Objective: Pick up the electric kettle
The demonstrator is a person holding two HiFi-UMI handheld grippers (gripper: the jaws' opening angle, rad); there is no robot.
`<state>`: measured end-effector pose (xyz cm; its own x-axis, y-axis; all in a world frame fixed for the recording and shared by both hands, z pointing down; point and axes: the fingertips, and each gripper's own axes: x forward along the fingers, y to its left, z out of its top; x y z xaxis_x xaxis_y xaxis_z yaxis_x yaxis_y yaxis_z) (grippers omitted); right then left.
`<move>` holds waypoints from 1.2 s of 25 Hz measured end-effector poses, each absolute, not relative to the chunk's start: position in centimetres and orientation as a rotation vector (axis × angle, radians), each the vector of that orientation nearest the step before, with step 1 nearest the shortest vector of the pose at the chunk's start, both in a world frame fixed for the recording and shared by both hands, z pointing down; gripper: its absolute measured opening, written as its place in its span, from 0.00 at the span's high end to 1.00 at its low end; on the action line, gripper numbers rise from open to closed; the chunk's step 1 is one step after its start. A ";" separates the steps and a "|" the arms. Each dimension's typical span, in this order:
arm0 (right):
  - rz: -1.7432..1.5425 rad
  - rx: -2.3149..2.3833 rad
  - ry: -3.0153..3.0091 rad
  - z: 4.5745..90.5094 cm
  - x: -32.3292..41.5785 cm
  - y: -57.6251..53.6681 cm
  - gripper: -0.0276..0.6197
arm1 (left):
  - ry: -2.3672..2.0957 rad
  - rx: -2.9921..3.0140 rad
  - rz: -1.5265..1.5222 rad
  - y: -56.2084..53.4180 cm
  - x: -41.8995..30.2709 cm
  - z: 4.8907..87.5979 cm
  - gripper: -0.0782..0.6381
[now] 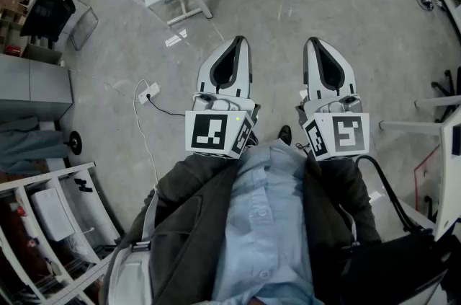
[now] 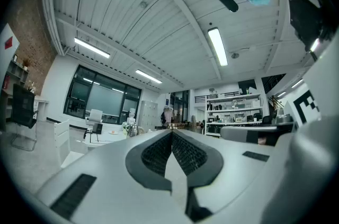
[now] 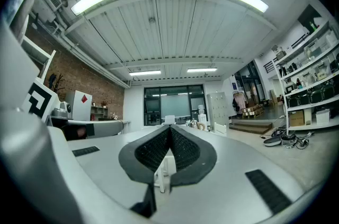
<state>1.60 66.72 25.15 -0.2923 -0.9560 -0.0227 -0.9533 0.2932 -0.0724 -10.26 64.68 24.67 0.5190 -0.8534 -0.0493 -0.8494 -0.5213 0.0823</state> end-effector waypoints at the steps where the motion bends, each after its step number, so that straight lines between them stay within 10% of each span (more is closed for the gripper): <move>1: -0.069 -1.828 2.476 25.1 1.7 66.8 0.93 | -1.512 2.696 -0.129 64.8 -10.1 24.7 0.88; 30: -0.391 -1.778 2.571 33.2 7.3 67.1 0.93 | -1.392 2.585 0.064 65.6 -1.1 31.8 0.88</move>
